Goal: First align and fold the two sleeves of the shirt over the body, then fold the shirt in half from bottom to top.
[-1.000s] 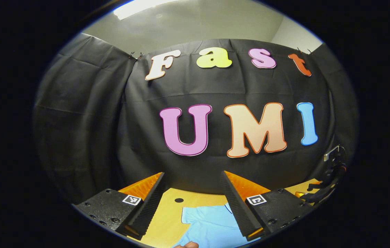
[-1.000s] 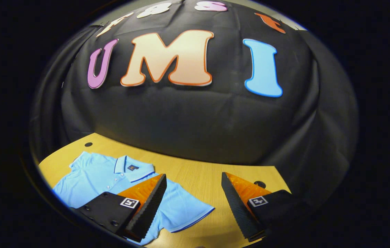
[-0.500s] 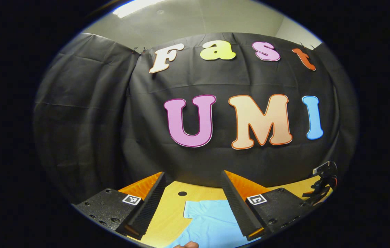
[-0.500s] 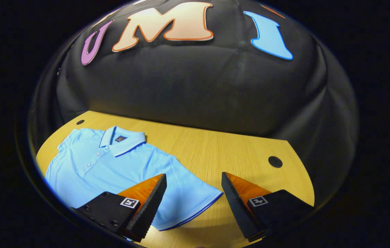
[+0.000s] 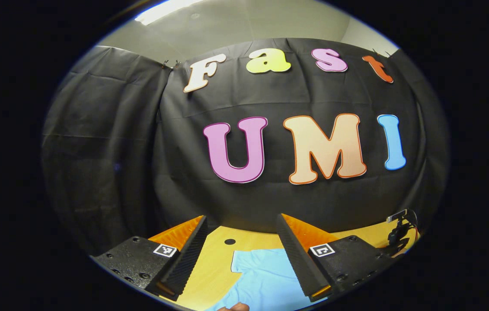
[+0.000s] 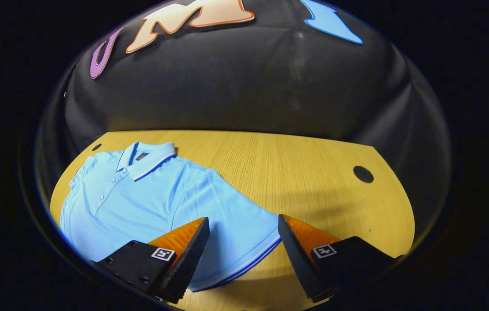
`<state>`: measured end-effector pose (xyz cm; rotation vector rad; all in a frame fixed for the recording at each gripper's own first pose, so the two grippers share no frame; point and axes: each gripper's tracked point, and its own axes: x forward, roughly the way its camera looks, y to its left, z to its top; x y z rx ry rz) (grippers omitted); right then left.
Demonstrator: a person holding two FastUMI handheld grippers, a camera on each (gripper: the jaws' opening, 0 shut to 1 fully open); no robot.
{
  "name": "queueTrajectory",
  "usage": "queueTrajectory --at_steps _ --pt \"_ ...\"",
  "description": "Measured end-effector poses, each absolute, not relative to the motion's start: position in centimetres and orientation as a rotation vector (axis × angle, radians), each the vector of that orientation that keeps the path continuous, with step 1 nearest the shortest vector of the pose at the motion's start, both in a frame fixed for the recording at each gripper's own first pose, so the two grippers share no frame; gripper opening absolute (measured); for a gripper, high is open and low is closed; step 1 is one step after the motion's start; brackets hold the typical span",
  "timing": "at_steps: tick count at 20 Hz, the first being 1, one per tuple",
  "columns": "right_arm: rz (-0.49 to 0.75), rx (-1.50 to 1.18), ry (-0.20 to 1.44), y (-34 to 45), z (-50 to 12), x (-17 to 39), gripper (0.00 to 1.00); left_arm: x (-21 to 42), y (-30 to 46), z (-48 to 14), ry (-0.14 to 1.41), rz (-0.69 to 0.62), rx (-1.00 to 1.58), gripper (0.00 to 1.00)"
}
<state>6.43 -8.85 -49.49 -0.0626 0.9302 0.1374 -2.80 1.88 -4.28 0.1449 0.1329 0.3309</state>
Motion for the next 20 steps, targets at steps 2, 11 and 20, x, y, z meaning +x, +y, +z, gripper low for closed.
queueTrajectory --at_steps 2,11,20 --pt "0.150 -0.060 0.918 -8.4 -49.7 6.8 1.00 -2.8 1.2 -4.5 0.138 0.324 0.152 0.95" --pt "0.164 -0.031 0.896 -5.6 -49.1 6.7 0.03 -3.1 0.1 -3.9 0.101 0.291 0.127 0.95" --pt "0.106 0.055 0.799 -1.4 -43.0 8.0 0.03 -2.6 4.2 -5.1 0.112 0.239 0.089 0.95"
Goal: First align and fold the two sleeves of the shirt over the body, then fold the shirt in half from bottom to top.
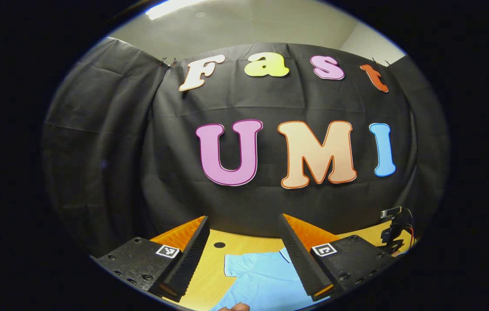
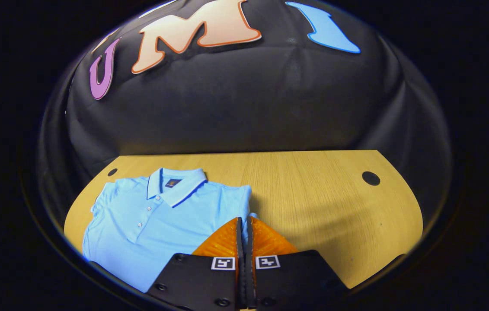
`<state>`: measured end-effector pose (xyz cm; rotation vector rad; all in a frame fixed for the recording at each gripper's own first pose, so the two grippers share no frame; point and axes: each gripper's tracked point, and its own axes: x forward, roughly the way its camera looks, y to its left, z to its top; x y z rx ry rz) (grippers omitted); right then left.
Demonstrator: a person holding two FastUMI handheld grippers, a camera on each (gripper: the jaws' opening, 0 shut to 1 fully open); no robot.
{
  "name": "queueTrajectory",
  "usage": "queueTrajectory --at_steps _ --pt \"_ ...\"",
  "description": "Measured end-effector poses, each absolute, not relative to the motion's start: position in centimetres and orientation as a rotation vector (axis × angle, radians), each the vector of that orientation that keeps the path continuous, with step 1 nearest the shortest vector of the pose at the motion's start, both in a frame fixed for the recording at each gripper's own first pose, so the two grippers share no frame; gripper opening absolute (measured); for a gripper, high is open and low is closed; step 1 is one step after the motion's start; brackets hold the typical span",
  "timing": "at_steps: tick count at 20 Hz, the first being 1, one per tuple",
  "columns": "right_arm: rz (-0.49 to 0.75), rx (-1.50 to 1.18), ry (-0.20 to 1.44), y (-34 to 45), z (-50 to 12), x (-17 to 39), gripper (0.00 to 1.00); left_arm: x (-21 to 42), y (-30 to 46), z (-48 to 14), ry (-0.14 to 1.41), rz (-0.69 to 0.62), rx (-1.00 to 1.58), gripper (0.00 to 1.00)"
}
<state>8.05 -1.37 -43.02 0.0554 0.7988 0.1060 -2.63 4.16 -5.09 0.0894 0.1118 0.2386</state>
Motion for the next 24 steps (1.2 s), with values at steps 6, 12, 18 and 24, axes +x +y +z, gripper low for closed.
queueTrajectory --at_steps 6,12,18,24 --pt "0.127 0.079 0.798 5.3 -42.6 8.3 0.03 -3.6 9.4 -5.5 0.138 0.271 0.094 0.95" --pt "0.141 0.074 0.839 10.6 -44.7 7.5 0.03 -3.8 13.7 -6.0 0.163 0.284 0.112 0.95" --pt "0.141 0.096 0.912 12.3 -46.4 5.9 0.09 -2.7 15.2 -8.0 0.195 0.251 0.108 0.95" --pt "0.172 0.074 0.797 11.8 -40.3 5.7 0.98 0.5 14.5 -13.0 0.272 0.179 0.008 0.95"
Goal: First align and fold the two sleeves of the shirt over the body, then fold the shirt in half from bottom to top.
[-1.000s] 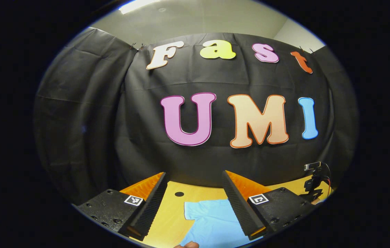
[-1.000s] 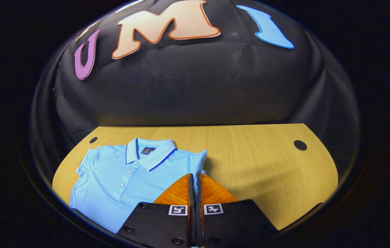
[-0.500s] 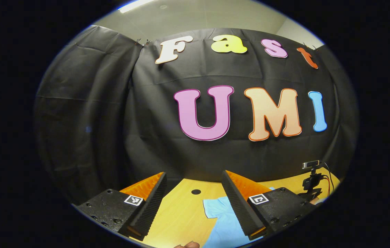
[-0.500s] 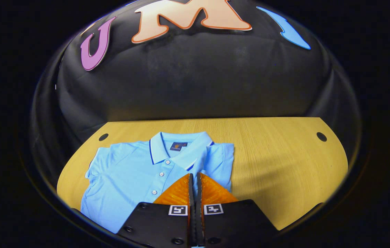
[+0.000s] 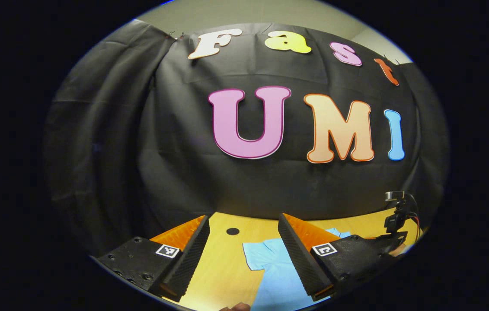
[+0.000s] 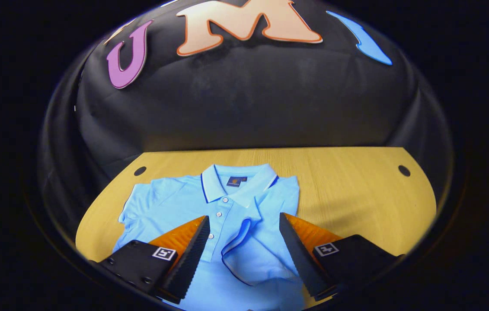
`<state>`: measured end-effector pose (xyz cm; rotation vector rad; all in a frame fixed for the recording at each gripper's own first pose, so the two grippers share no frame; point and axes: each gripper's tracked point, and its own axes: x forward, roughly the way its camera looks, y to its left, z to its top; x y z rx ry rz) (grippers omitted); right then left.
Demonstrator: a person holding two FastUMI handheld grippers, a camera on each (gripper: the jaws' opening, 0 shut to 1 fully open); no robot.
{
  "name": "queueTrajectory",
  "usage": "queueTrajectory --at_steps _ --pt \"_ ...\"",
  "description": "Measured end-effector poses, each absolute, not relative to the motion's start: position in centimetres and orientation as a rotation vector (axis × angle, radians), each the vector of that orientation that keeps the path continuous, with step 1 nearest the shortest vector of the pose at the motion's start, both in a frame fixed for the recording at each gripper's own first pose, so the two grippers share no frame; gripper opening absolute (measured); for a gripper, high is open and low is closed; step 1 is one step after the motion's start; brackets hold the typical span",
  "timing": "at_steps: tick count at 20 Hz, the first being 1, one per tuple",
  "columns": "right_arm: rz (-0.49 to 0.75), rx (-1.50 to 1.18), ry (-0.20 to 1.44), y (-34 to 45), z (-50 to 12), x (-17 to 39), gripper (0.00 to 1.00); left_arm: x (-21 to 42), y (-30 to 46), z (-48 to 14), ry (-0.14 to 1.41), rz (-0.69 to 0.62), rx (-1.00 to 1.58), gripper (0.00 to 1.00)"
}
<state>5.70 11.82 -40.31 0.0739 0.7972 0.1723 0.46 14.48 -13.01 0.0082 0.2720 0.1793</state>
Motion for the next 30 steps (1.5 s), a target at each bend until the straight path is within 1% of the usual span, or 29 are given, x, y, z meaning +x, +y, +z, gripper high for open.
queueTrajectory --at_steps 2,5,6,7,8,9,10,13,14,15,16,17,18,19,21,22,23,24,29,30 --pt "0.160 0.061 0.764 10.5 -38.0 4.9 0.99 2.1 14.1 -14.9 0.295 0.147 -0.020 0.95" --pt "0.121 0.053 0.747 8.1 -35.6 3.3 0.96 4.4 13.8 -18.3 0.342 0.107 -0.037 0.95" --pt "0.102 0.051 0.743 7.2 -35.0 2.6 0.99 5.0 13.8 -19.3 0.356 0.093 -0.044 0.95" --pt "0.083 0.048 0.743 6.3 -34.4 2.1 0.99 5.7 13.7 -20.4 0.371 0.083 -0.046 0.96" --pt "0.065 0.045 0.743 5.5 -33.9 1.3 0.96 6.5 13.8 -21.5 0.384 0.072 -0.048 0.95" --pt "0.044 0.040 0.743 4.8 -33.5 0.7 0.99 7.2 13.8 -22.6 0.402 0.064 -0.049 0.95" --pt "0.019 0.031 0.747 4.0 -33.3 -0.2 0.96 7.9 13.7 -23.8 0.422 0.050 -0.051 0.95" --pt "-0.040 0.020 0.775 2.8 -33.2 -2.2 0.96 9.2 13.7 -28.4 0.509 0.017 -0.057 0.95" --pt "-0.055 0.024 0.788 2.8 -33.4 -2.9 0.99 9.5 13.8 -29.8 0.538 0.008 -0.054 0.95" --pt "-0.069 0.029 0.800 2.9 -33.6 -3.3 0.96 9.7 13.9 -31.0 0.563 -0.005 -0.057 0.96" --pt "-0.079 0.028 0.808 3.0 -33.7 -3.9 0.96 10.0 14.1 -32.1 0.586 -0.014 -0.056 0.96" --pt "-0.087 0.019 0.814 3.0 -33.6 -4.2 0.99 10.3 14.1 -33.7 0.610 -0.019 -0.052 0.96" --pt "-0.093 0.008 0.821 3.0 -33.7 -4.7 0.96 10.4 14.3 -34.7 0.631 -0.028 -0.045 0.96" --pt "-0.096 0.000 0.830 3.1 -33.7 -5.1 0.99 10.6 14.3 -35.8 0.650 -0.038 -0.040 0.96" --pt "-0.103 -0.014 0.846 3.4 -33.8 -5.9 0.99 11.0 14.4 -38.2 0.689 -0.052 -0.025 0.96" --pt "-0.105 -0.019 0.854 3.6 -33.9 -6.3 0.96 11.2 14.6 -39.2 0.706 -0.050 -0.012 0.96" --pt "-0.104 -0.024 0.864 3.8 -33.9 -6.6 0.99 11.6 14.9 -40.2 0.715 -0.043 -0.005 0.96" --pt "-0.102 -0.033 0.872 4.0 -34.1 -7.0 0.99 11.8 15.2 -41.0 0.727 -0.031 0.001 0.96" --pt "-0.093 -0.057 0.910 4.6 -34.6 -7.9 0.99 12.2 15.9 -43.9 0.789 0.001 -0.028 0.96" --pt "-0.092 -0.058 0.915 4.6 -34.6 -8.1 0.96 12.3 16.1 -44.2 0.795 0.005 -0.017 0.96"
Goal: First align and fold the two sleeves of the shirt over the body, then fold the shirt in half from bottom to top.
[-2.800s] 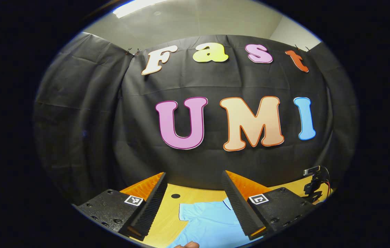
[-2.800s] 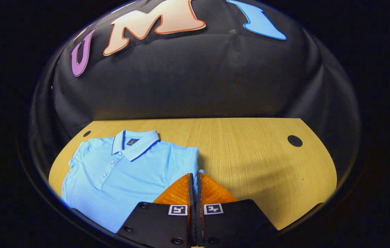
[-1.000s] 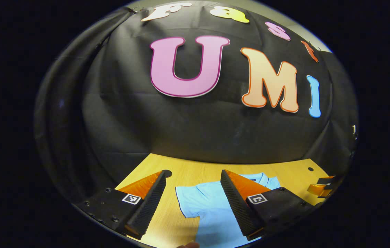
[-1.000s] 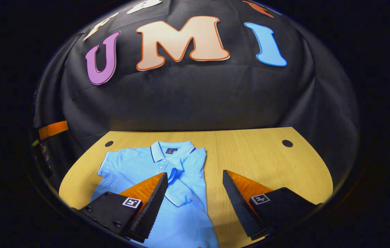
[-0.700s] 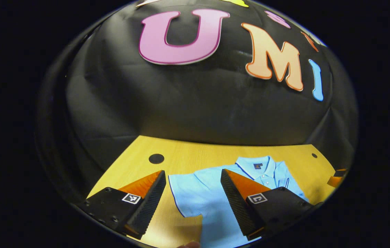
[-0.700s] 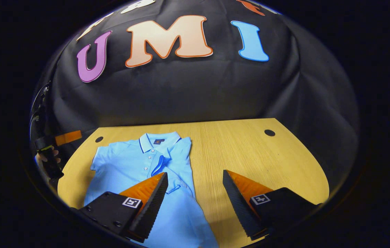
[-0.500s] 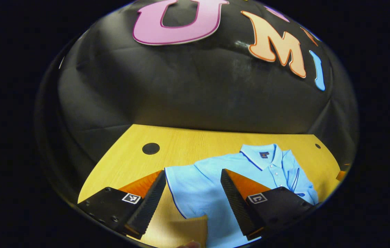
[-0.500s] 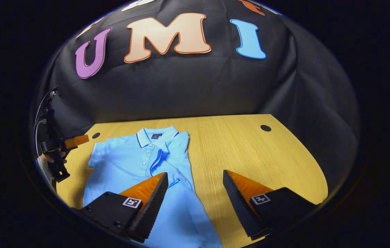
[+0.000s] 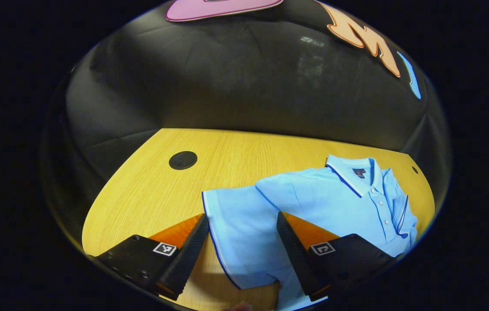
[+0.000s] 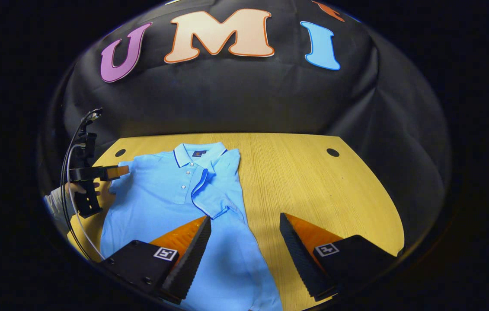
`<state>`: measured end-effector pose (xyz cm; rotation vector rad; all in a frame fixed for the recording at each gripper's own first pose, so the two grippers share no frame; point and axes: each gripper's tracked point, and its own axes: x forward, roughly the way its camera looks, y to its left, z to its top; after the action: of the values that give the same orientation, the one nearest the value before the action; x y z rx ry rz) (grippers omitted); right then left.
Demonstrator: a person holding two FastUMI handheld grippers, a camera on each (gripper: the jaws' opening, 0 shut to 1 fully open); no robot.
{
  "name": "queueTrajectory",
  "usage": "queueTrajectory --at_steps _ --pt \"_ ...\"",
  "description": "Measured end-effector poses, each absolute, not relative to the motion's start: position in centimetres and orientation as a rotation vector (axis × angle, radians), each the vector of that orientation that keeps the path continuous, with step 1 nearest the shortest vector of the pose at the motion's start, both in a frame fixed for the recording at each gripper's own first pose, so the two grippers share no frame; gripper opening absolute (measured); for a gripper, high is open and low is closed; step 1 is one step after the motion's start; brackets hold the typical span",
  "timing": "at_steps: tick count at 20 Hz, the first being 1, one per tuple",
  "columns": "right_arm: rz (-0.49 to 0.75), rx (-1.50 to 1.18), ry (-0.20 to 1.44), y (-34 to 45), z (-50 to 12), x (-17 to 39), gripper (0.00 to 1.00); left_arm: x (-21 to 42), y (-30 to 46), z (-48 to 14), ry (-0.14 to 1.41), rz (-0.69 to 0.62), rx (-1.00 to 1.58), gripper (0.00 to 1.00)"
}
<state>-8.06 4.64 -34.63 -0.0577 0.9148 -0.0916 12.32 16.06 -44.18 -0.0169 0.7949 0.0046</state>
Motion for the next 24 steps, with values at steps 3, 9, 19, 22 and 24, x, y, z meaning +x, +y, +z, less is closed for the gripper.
queueTrajectory --at_steps 3,9,19,22,24 --pt "-0.088 -0.061 0.925 4.9 -34.6 -8.4 0.99 12.1 16.1 -44.6 0.811 0.006 0.006 0.96" --pt "-0.043 -0.002 0.945 6.4 -35.0 -9.0 0.99 12.0 14.6 -44.6 0.813 -0.024 -0.022 0.48" --pt "0.009 0.070 0.866 5.9 -33.7 -8.1 0.96 12.3 11.5 -40.3 0.765 -0.008 -0.084 0.00" --pt "0.032 0.085 0.858 4.9 -33.4 -8.4 0.96 12.6 9.0 -38.6 0.759 -0.025 -0.094 0.00" --pt "0.037 0.101 0.851 3.8 -33.2 -8.6 0.96 12.7 6.6 -37.6 0.749 -0.051 -0.093 0.00"
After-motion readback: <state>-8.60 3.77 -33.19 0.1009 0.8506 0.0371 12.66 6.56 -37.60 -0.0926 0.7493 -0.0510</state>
